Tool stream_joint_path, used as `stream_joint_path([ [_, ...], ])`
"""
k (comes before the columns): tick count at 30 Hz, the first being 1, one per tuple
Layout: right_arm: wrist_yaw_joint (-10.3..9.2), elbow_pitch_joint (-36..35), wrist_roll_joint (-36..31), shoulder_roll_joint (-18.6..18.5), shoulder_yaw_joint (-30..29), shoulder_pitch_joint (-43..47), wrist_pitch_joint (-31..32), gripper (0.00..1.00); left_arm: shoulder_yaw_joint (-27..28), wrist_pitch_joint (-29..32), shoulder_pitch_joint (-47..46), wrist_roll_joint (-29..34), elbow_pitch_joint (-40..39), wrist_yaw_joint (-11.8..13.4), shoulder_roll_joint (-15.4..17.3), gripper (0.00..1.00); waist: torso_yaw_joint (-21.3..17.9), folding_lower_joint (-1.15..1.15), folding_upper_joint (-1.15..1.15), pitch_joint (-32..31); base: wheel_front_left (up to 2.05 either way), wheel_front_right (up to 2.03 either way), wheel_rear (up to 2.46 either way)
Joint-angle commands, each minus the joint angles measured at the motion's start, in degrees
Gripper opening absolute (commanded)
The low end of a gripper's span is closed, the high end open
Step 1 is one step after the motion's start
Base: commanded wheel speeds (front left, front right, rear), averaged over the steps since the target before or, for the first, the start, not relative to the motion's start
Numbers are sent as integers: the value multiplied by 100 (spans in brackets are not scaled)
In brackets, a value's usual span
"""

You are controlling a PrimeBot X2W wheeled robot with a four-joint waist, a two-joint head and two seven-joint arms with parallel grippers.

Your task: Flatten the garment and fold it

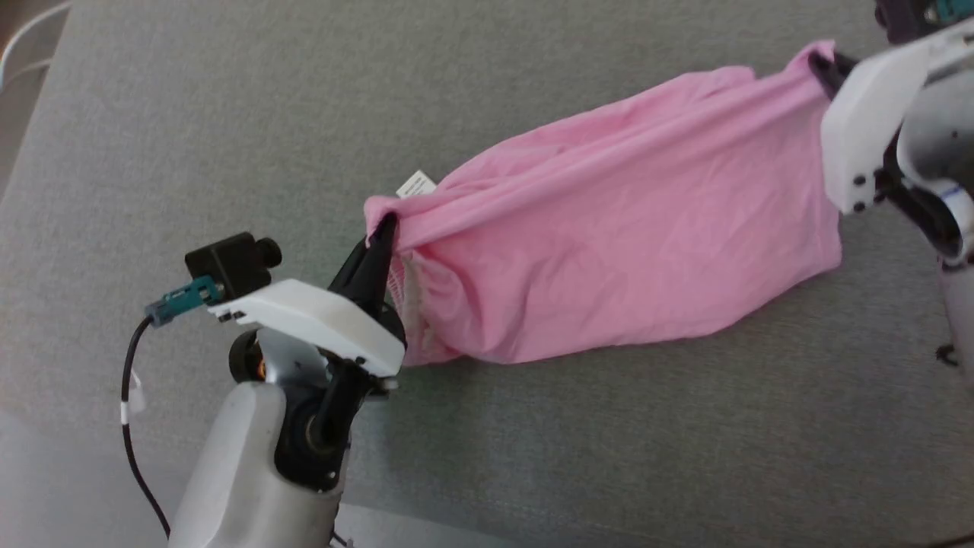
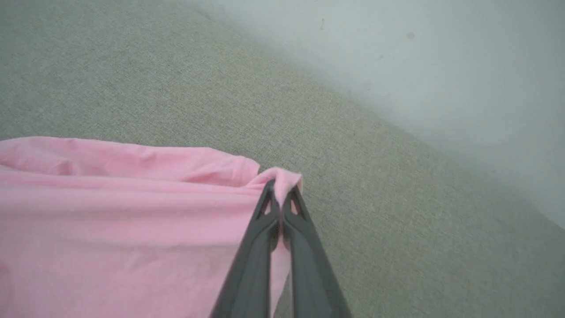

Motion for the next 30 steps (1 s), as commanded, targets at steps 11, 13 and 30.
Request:
stream_joint_path([
  [11,-12,1631,196,-98,648,-1085,-106,18,-184,-413,-366,-249,685,-252,-216,39,612,-2,0,655,0,0,0],
  [13,-12,1847,283,-75,593,-1122,-130,100,-215,-455,-380,-262,774,-276,-226,100,604,-2,0,608,0,0,0],
  [30,-12,379,1086,79,-332,1223,-1911,100,-456,-1737,701,717,426,-276,141,100,81,-2,0,-893,0,0,0],
])
